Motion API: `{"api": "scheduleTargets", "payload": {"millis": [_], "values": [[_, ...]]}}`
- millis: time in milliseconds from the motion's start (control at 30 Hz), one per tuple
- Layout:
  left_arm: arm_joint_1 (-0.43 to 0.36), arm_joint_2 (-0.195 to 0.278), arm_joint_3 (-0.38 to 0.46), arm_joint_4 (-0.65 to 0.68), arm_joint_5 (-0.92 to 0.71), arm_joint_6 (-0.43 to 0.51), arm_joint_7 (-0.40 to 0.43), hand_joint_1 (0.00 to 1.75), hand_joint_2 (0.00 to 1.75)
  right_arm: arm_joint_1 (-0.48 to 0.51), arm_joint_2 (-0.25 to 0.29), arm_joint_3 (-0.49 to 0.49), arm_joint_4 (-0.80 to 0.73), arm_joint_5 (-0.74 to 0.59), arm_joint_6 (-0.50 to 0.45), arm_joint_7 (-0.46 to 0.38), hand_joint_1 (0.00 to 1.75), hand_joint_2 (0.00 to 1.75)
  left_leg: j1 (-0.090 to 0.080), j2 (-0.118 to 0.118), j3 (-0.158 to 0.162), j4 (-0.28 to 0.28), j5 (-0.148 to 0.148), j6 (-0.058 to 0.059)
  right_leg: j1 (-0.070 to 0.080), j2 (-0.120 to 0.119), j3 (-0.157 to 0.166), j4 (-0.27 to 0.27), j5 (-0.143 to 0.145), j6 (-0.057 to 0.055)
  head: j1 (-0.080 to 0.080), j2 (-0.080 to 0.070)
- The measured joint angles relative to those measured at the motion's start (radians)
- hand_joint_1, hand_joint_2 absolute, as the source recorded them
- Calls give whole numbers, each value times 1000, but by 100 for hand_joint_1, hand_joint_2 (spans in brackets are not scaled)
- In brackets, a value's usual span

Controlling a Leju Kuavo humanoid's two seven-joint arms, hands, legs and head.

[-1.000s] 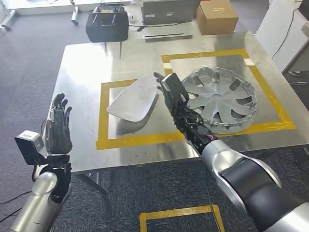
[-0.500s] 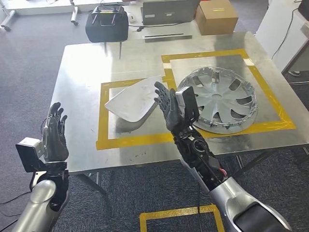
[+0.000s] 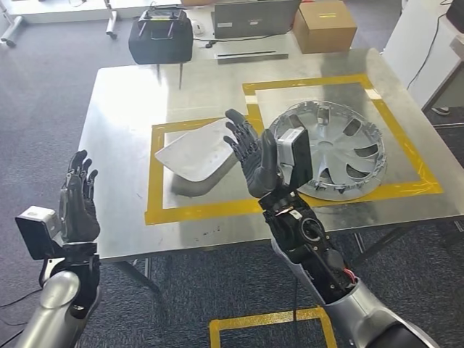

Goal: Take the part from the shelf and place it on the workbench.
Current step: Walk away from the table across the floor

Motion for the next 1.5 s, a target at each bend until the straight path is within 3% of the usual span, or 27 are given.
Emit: {"api": "scheduleTargets", "payload": {"millis": [133,200,267,333,367,400,433,533,600,700,733,800,867,900,933,967,1033,1100,1167,1233,1267,1333,1367,1400,1433,1467,1500], "values": [[2,4,2,-12,-2,-2,4,0,0,0,-8,8,-29,-3,-1,6,0,0,-1,0,0,5,-4,9,-1,0,4,-1,-2,6,0,0],[3,4,4,-18,-4,-4,5,0,0,0,-11,12,-40,-5,-1,8,0,0,6,4,9,-6,0,14,1,-1,2,7,-13,11,0,0],[4,4,5,-24,-5,-6,6,0,0,-1,-16,16,-49,-5,-2,9,0,0,13,9,19,-18,4,18,2,-3,-26,79,-62,17,9,0],[8,4,5,-26,-6,-6,6,0,0,2,-21,20,-54,-6,-2,10,0,0,14,11,23,-18,4,19,-1,-5,-84,217,-127,24,18,0],[10,4,5,-26,-6,-6,7,0,0,5,-23,22,-55,-6,-3,10,0,0,14,11,23,-18,4,19,-4,-6,-108,273,-143,28,21,0],[12,4,5,-26,-6,-7,7,0,0,8,-26,23,-55,-6,-3,10,0,0,15,11,23,-18,3,18,-7,-7,-119,295,-140,31,23,0],[13,4,5,-26,-6,-7,7,0,0,10,-28,24,-56,-7,-4,10,0,0,18,11,24,-16,2,17,-11,-8,-110,277,-118,34,25,0],[14,4,5,-27,-6,-7,7,0,0,10,-31,27,-62,-15,-5,10,0,0,24,10,22,-4,-5,3,-19,-10,-11,85,-29,44,35,0],[14,4,6,-30,-6,-6,8,0,0,10,-33,30,-66,-17,-6,10,0,0,23,8,17,4,-4,-12,-15,-6,25,22,-19,37,39,0],[14,4,7,-33,-7,-6,10,0,0,10,-35,33,-70,-17,-6,11,0,0,23,9,9,12,-6,-30,-14,-4,23,15,-14,12,31,0],[14,4,8,-34,-7,-6,11,0,0,10,-35,34,-71,-17,-6,11,0,0,25,10,0,33,-26,-35,-15,-5,21,12,-9,2,26,0],[15,4,9,-36,-8,-6,12,0,0,10,-35,35,-74,-17,-7,11,0,0,28,12,-45,144,-100,-43,-13,-8,12,9,1,-16,12,0],[18,4,9,-37,-8,-6,13,0,0,11,-35,36,-75,-17,-8,13,0,0,28,12,-99,281,-168,-47,-8,-10,-2,9,11,-25,0,0],[20,4,9,-37,-8,-6,14,0,0,11,-35,36,-75,-17,-9,13,0,0,28,12,-108,314,-178,-46,-6,-10,-10,9,17,-28,-3,0],[21,4,10,-37,-8,-6,15,0,0,12,-35,37,-75,-17,-10,14,0,0,28,12,-96,306,-169,-43,-3,-10,-18,9,23,-29,-5,0],[22,4,10,-37,-8,-6,15,0,0,12,-35,37,-75,-17,-11,14,0,0,27,12,-62,257,-146,-38,-1,-9,-24,9,29,-28,-7,0],[20,4,12,-40,-8,-6,17,0,0,11,-35,37,-77,-17,-12,16,0,0,20,12,38,104,-98,-23,3,-8,-34,10,40,-25,-8,0],[19,4,14,-44,-9,-6,19,0,0,11,-35,37,-80,-17,-13,18,0,0,11,12,94,11,-73,-13,3,-8,-37,7,51,-17,-6,0],[17,4,15,-47,-9,-5,21,0,0,12,-35,38,-81,-17,-14,20,0,0,6,13,95,-4,-61,-5,1,-9,-39,2,63,-4,-6,0],[15,4,15,-47,-9,-5,23,0,0,13,-36,40,-81,-17,-14,20,0,0,11,16,86,-14,-44,7,0,-8,-50,17,44,7,-7,0],[14,4,15,-47,-9,-5,23,0,0,13,-36,41,-81,-17,-13,20,0,0,14,19,80,-19,-34,13,-1,-9,-64,51,9,11,-3,0],[15,3,15,-47,-9,-5,23,0,0,15,-37,43,-80,-17,-13,20,0,0,16,22,60,-21,-17,20,-3,-10,-104,182,-91,18,6,0],[16,2,15,-46,-9,-5,22,0,0,16,-38,45,-80,-17,-13,20,0,0,16,22,49,-20,-8,20,-4,-10,-121,252,-129,22,10,0],[17,2,15,-46,-9,-5,22,0,0,17,-38,46,-80,-17,-13,20,0,0,16,23,38,-20,0,19,-5,-10,-126,301,-146,25,13,0],[18,2,15,-46,-9,-5,22,0,0,18,-39,48,-80,-17,-13,20,0,0,17,23,26,-19,9,17,-6,-10,-113,312,-141,28,16,0],[20,2,15,-46,-9,-5,22,0,0,18,-39,49,-80,-17,-13,20,0,0,18,23,15,-18,16,13,-8,-10,-81,283,-120,30,19,0],[20,2,15,-46,-9,-5,22,0,0,18,-40,50,-80,-17,-13,20,0,0,19,23,6,-16,23,9,-11,-10,-33,221,-93,31,23,0]]}}
